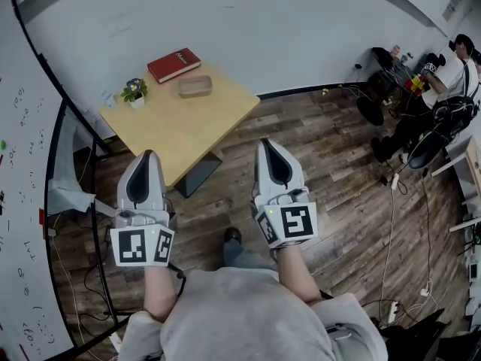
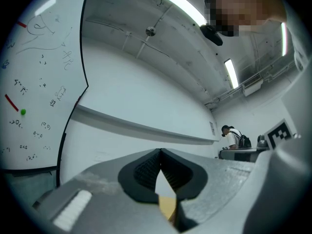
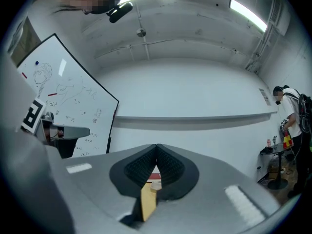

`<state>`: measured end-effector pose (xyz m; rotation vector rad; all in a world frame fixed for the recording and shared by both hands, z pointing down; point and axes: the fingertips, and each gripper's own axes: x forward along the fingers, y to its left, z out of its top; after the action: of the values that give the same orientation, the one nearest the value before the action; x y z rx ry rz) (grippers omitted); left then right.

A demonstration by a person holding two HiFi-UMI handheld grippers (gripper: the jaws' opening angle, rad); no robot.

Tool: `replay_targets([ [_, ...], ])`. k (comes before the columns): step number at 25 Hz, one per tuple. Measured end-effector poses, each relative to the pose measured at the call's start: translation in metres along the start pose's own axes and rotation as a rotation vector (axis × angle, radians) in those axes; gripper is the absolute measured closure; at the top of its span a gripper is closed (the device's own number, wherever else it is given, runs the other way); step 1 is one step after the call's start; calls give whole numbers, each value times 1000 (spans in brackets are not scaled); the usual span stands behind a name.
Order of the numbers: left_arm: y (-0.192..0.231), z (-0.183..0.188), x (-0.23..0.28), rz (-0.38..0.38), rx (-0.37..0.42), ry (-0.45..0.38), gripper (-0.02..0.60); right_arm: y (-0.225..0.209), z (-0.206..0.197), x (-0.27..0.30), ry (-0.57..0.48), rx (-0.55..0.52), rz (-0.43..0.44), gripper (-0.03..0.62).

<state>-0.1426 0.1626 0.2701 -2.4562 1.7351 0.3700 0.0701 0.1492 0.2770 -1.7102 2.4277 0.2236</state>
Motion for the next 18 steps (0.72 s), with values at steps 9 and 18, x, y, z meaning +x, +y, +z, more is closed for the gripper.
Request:
replay_targets([
  [9, 15, -8, 57, 36, 11, 0, 577, -27, -6, 63, -10, 14, 39, 592],
  [18, 23, -17, 102, 72, 20, -2, 577, -50, -14, 111, -16, 33, 79, 592],
])
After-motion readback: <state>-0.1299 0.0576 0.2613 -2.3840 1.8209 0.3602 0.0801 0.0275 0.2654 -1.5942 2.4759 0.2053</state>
